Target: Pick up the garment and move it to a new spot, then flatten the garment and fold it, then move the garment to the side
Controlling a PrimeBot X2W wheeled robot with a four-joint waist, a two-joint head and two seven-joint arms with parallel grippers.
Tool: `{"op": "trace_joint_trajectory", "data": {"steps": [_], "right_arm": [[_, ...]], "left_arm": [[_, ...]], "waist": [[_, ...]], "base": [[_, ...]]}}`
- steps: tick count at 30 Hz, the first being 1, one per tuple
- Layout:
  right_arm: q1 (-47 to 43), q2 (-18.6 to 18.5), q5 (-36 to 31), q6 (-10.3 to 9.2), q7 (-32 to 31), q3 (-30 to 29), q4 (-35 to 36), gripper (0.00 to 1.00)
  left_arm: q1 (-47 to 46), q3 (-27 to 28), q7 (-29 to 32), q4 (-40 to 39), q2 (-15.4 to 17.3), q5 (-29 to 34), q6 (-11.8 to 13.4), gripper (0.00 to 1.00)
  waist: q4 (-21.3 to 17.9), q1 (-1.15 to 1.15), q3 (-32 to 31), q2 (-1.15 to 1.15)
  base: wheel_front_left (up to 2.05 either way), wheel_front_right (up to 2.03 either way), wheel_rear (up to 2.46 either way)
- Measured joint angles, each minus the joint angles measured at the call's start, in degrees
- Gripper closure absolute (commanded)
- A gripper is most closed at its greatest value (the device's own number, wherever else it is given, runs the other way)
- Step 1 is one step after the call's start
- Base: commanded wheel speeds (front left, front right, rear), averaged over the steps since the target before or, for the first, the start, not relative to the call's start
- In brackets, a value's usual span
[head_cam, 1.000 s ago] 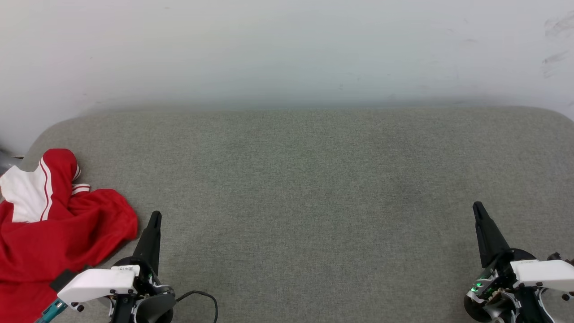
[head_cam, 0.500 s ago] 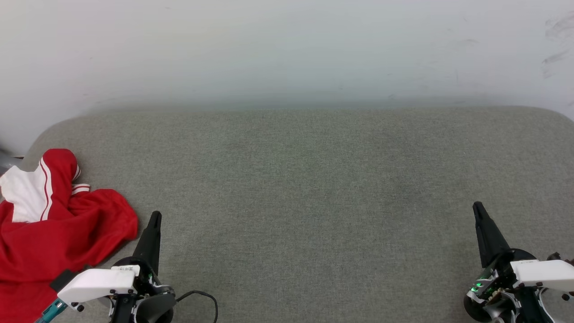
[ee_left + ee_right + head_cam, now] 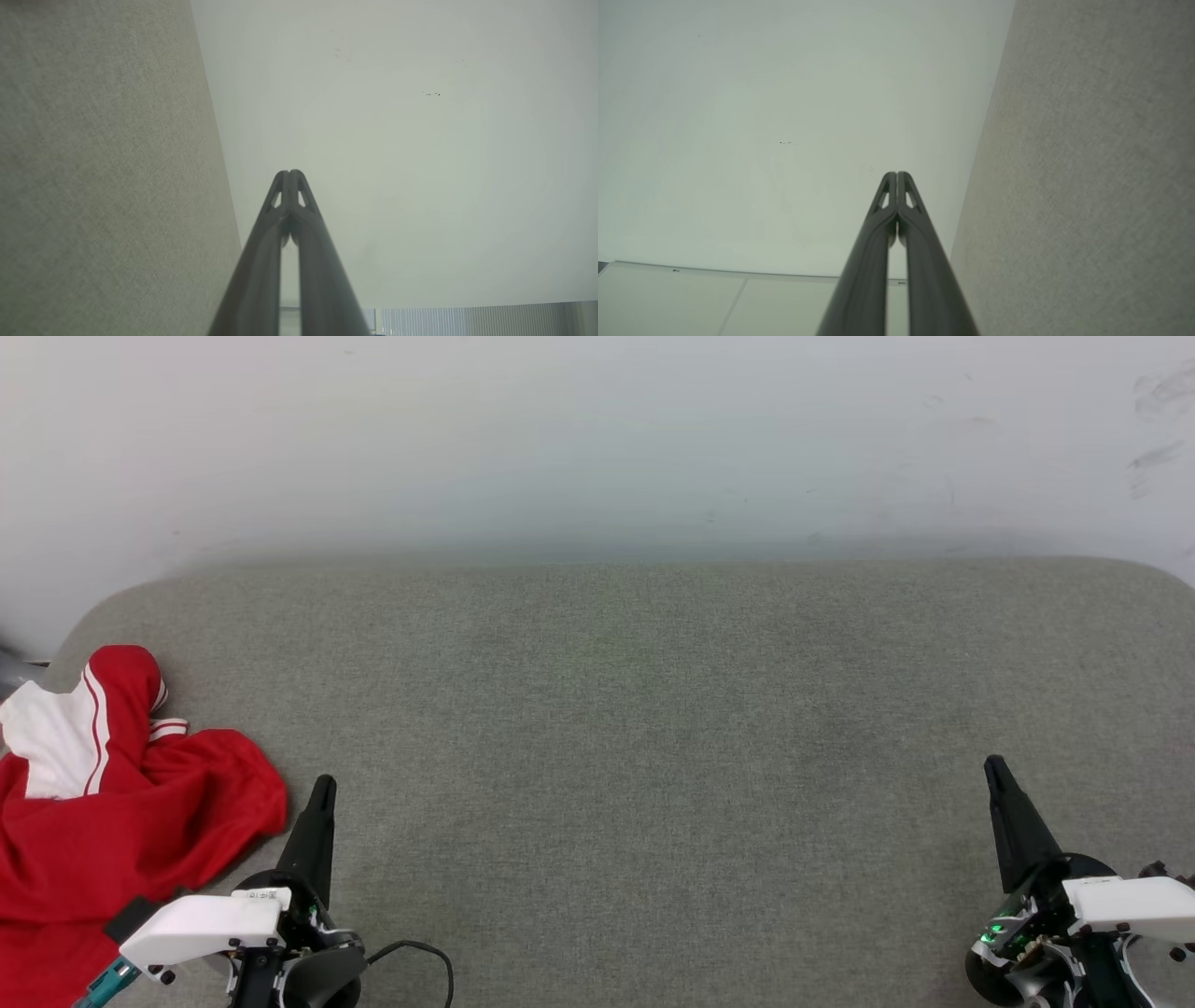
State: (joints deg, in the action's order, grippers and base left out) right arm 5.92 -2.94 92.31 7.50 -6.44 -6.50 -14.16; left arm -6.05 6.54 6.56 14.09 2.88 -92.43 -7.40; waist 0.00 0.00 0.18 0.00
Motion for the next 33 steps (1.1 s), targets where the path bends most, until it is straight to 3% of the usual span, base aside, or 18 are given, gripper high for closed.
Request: {"op": "trace_joint_trajectory", "data": {"steps": [2, 3, 9, 24, 33], "right_arm": [[0.0, 0.0, 0.0, 0.0, 0.0, 0.0, 0.0, 1.0], [0.0, 0.0, 0.0, 0.0, 0.0, 0.0, -0.1, 0.0], [-2.4, 0.2, -0.1, -0.02, 0.6, 0.4, -1.7, 0.0], [-2.8, 0.2, -2.8, -0.02, 4.6, 2.9, 3.0, 0.0], [-3.4, 0.0, -11.0, -0.02, 6.8, 4.3, 5.4, 0.0]], "left_arm": [[0.0, 0.0, 0.0, 0.0, 0.0, 0.0, 0.0, 1.0], [0.0, 0.0, 0.0, 0.1, 0.0, 0.0, 0.0, 0.0], [2.2, -0.8, -0.5, 1.8, -0.2, 0.0, 0.1, 0.0], [2.2, -5.8, -4.8, -2.9, -0.1, 1.7, 0.1, 0.0], [2.2, -8.1, -6.8, -5.9, 0.1, 5.9, 0.1, 0.0]], "waist": [[0.0, 0.0, 0.0, 0.0], [0.0, 0.0, 0.0, 0.0], [0.0, 0.0, 0.0, 0.0], [0.2, 0.0, -0.2, 0.0], [0.3, 0.0, -0.2, 0.0]], "base": [[0.0, 0.0, 0.0], [0.0, 0.0, 0.0], [0.0, 0.0, 0.0], [0.0, 0.0, 0.0], [0.0, 0.0, 0.0]]}}
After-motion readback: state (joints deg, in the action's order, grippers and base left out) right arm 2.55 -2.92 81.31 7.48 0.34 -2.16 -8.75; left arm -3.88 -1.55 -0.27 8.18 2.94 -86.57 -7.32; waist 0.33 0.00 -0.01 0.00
